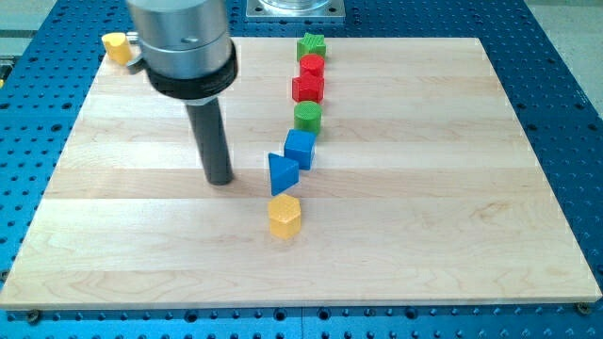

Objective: Separate the hexagon from the heart

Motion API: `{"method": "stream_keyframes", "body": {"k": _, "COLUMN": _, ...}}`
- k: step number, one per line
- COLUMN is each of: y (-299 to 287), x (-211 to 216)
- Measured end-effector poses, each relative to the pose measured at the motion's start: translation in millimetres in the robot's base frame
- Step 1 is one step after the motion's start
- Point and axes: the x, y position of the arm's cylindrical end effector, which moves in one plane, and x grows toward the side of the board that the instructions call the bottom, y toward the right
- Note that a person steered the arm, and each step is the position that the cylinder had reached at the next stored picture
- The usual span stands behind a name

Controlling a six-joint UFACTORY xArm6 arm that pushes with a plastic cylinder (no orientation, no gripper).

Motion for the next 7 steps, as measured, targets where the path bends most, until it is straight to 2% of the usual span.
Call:
{"method": "stream_keyframes", "body": {"k": 2, "y": 54.1, "x": 1.5}}
{"method": "stream_keyframes", "body": {"k": 3, "y": 51.0, "x": 1.5}}
{"method": "stream_keyframes", "body": {"k": 4, "y": -55.7, "x": -3.3}}
{"method": "stream_keyframes", "body": {"k": 5, "y": -165.1, "x": -74.1}}
{"method": "stream_keyframes", "body": {"k": 6, "y": -214.6, "x": -105.6}}
{"method": "stream_keyframes", "body": {"k": 7, "y": -217.2, "x": -158.0}}
